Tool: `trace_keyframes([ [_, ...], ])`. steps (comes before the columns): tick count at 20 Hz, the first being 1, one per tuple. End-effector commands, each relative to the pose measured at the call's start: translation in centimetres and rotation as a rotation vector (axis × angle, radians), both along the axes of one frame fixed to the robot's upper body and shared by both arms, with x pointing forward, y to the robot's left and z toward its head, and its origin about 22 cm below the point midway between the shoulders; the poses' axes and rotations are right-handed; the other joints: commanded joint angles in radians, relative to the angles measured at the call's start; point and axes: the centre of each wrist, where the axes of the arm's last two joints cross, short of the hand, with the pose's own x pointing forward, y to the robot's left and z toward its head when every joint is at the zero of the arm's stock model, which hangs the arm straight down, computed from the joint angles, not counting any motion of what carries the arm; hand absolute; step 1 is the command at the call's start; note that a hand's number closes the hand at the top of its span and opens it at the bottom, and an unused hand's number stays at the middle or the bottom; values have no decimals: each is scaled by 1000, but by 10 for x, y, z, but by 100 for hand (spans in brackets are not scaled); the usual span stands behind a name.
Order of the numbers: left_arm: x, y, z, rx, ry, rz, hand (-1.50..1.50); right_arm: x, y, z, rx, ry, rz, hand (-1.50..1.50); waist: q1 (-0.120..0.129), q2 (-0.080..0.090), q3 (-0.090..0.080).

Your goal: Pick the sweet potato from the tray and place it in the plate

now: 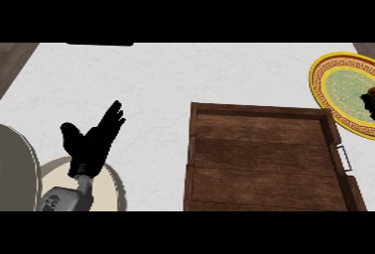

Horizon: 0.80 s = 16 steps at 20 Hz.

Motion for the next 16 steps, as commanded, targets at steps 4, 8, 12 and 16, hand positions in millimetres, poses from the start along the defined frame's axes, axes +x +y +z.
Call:
trace_keyframes([
  [4,-10,-10,-28,-1,109,-13,0,25,-23,3,5,-16,-22,150,25,22,-9],
  [8,-8,-13,-24,4,96,-43,0,17,-44,7,-130,280,-93,-150,52,34,-12],
  [12,-8,-15,-21,0,94,-48,0,17,-35,-22,-121,414,-3,-150,73,40,-7],
  [16,-3,-14,-17,8,85,-42,0,29,-34,-8,-36,359,95,-150,65,36,-5],
])
